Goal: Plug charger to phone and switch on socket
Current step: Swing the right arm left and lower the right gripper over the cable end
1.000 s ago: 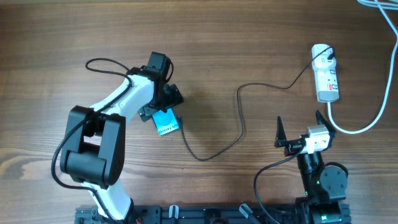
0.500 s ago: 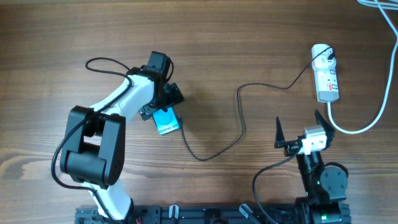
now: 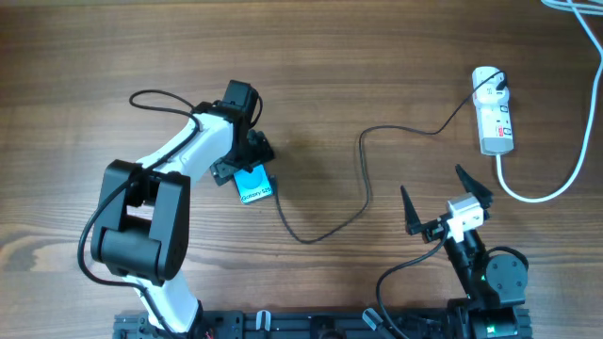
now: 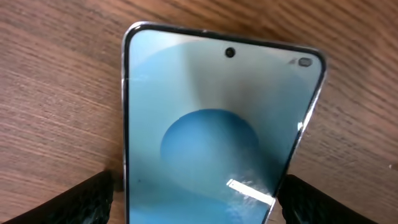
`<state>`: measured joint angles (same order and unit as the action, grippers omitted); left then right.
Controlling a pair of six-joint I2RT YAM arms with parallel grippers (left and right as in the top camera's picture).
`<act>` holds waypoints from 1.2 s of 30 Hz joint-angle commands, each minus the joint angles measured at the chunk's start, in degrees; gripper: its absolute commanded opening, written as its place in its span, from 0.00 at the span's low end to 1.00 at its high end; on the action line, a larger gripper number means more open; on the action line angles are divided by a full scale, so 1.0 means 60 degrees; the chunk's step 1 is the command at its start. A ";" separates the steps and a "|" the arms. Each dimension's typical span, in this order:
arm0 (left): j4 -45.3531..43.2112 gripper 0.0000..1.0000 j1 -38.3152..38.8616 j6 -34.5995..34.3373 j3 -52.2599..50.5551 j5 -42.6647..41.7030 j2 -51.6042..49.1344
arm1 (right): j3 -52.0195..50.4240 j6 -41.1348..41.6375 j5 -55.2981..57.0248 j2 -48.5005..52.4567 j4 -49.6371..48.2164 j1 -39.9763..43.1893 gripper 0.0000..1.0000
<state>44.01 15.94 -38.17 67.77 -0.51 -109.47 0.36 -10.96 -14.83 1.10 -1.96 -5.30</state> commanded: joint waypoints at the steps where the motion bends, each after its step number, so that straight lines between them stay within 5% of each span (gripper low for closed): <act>1: -0.0055 0.78 -0.0051 0.0069 -0.0135 -0.0080 -0.0011 | -0.0011 0.0696 -0.0423 -0.0095 -0.0055 0.0047 1.00; 4: -0.0208 0.77 -0.0051 0.0066 -0.0135 -0.0080 -0.0011 | 0.0000 0.0936 -0.0579 -0.0095 -0.0182 0.0047 1.00; 8: -0.0025 0.89 -0.0047 0.0066 -0.0135 -0.0080 -0.0011 | 0.0634 0.0940 -0.0525 0.0000 -0.0233 0.0047 1.00; 12: 0.0277 0.87 0.0062 0.0066 -0.0135 -0.0076 -0.0011 | 0.1563 0.0980 -0.0506 0.0648 -0.0186 0.0047 1.00; 20: -0.0197 0.67 0.0124 0.0069 -0.0117 -0.0073 -0.0004 | 0.5985 0.1078 -0.0681 0.4244 0.1861 0.0047 1.00; 24: 0.0106 0.62 -0.0474 0.0197 0.0248 -0.0237 0.0066 | 0.9810 0.1220 -0.1912 0.7125 0.4856 0.0047 1.00; 29: 0.0102 0.63 -0.1217 0.1078 0.0627 -0.2055 0.0572 | 1.0116 0.2200 -0.5402 0.7992 0.4339 0.0047 1.00; 36: 0.0131 0.65 -0.2404 0.1581 0.0641 -0.3985 0.1643 | 1.0109 0.4153 -0.5876 0.9304 0.4750 0.0033 0.95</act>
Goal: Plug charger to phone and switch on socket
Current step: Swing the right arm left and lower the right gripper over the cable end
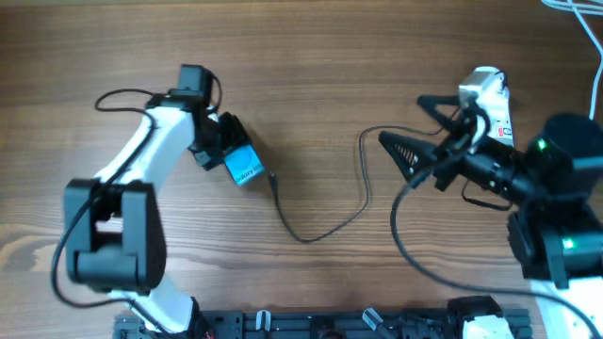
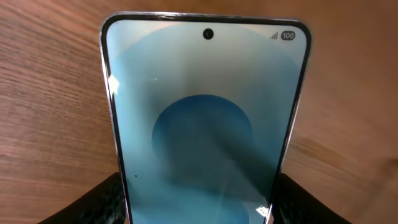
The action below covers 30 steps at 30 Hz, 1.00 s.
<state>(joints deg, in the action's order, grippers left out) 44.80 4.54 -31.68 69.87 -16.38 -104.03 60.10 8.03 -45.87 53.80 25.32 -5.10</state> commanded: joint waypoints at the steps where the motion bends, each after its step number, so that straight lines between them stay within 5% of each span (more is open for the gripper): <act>1: 0.0000 0.65 -0.0634 0.0499 0.0291 -0.1548 0.0809 | 0.0153 0.0994 -0.0900 0.0688 0.0233 -0.0018 0.99; 4: 0.0000 0.65 -0.0984 0.0499 0.0291 -0.1920 0.0856 | 0.0153 0.2029 -0.1271 0.1512 0.0222 -0.0044 0.99; 8: -0.0036 0.65 -0.1290 0.0754 0.0291 -0.1902 0.0856 | 0.0153 0.2018 -0.1173 0.2670 0.0280 -0.0583 0.79; 13: -0.0033 0.66 -0.1501 0.0754 0.0288 -0.1643 0.0856 | 0.0153 0.2371 0.2022 0.4426 0.0466 -0.2769 0.59; 19: -0.0033 0.67 -0.1501 0.0750 0.0288 -0.0098 0.0856 | 0.0153 0.2907 0.4539 0.6510 -0.0168 -0.5227 0.51; 25: -0.0033 0.67 -0.1501 0.0750 0.0288 -0.0069 0.0856 | 0.0153 0.3257 0.5807 0.7799 -0.1173 -0.6543 0.33; 30: -0.0033 0.67 -0.1501 0.0754 0.0288 -0.0069 0.0856 | 0.0153 0.3235 0.7978 0.8291 -0.2087 -0.7402 0.29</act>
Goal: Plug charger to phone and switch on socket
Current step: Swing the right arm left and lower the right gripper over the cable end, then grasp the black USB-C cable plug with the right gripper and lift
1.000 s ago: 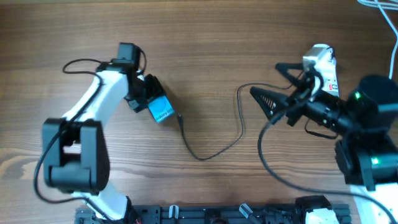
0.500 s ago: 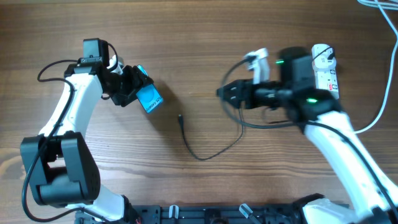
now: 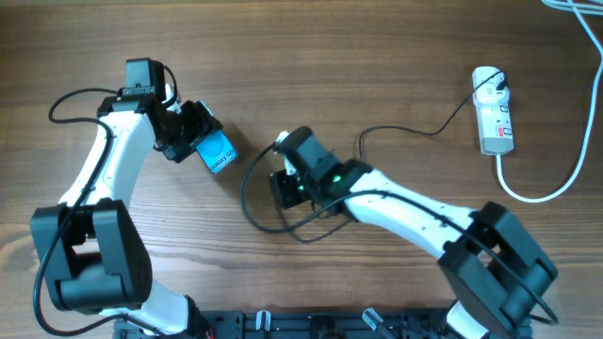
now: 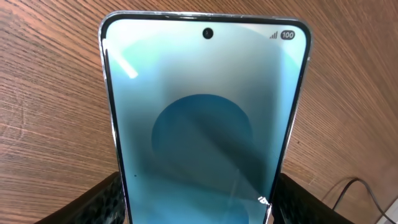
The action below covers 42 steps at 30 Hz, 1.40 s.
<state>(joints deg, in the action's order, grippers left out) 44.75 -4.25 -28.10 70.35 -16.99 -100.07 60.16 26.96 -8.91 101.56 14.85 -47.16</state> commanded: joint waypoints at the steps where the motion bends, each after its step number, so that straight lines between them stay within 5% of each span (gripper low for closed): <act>1: -0.0022 0.67 -0.0036 0.0153 0.0208 0.0033 0.0197 | 0.0142 0.0073 0.2193 0.0401 -0.0503 -0.0532 0.29; 13: -0.0025 0.68 -0.0036 0.0153 0.0208 0.0029 0.0193 | 0.0146 0.0033 0.2918 0.2062 -0.1872 -0.0798 0.29; 19: -0.0022 0.68 -0.0036 0.0153 0.0208 0.0029 0.0193 | 0.0157 0.0353 0.2732 0.2073 -0.1621 -0.0798 0.21; 29: -0.0025 0.68 -0.0033 0.0149 0.0208 0.0025 0.0197 | 0.0437 0.0554 0.1978 0.1963 -0.0634 -0.0798 0.27; 34: -0.0029 0.68 -0.0033 0.0153 0.0208 0.0029 0.0193 | 0.0437 0.0608 0.1978 0.1967 -0.0448 -0.0801 0.13; 42: -0.0029 0.67 -0.0033 0.0149 0.0208 0.0025 0.0197 | 0.0958 0.0769 0.1974 0.1785 0.0809 -0.0616 0.05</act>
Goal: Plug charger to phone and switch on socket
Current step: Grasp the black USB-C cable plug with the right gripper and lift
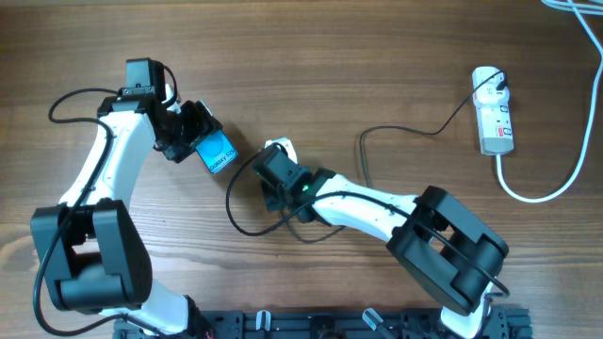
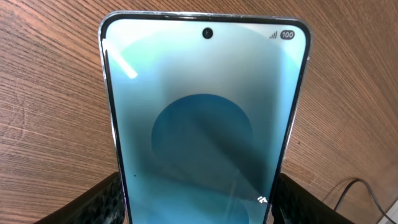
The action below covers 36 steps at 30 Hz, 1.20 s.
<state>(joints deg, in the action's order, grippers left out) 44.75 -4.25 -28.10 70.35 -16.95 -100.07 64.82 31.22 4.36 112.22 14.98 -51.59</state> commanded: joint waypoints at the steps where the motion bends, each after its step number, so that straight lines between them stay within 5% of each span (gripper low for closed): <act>1: -0.0029 0.68 -0.0033 0.0153 0.0208 0.0018 0.0197 | 0.0455 0.0036 -0.0237 0.0007 0.1297 0.0164 0.04; 9: -0.0022 0.68 -0.0033 0.0153 0.0208 0.0018 0.0197 | 0.1147 -0.0200 -0.1071 0.0007 0.2943 0.0353 0.05; 11: -0.0025 0.68 -0.0033 0.0153 0.0208 0.0018 0.0197 | 0.1147 -0.0204 -0.1789 0.0007 0.2954 0.0561 0.24; 13: -0.0025 0.68 -0.0033 0.0153 0.0208 0.0018 0.0193 | 0.1147 -0.0055 -0.2608 0.0007 0.2958 0.0754 0.33; 21: -0.0066 0.68 -0.0036 0.0153 0.0208 0.0018 0.0197 | 0.1144 0.0146 -0.1810 0.0015 0.3111 0.0718 0.32; 29: -0.0062 0.68 -0.0033 0.0153 0.0208 0.0018 0.0193 | 0.1144 0.0157 -0.0958 0.0725 0.2994 0.0474 0.20; 36: -0.0066 0.68 -0.0033 0.0153 0.0208 0.0018 0.0193 | 0.2193 0.0361 0.0525 0.0721 0.4743 0.0605 0.15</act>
<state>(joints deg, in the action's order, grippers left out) 44.71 -4.25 -28.10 70.35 -16.93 -100.07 75.13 32.56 2.02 115.00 42.13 -48.47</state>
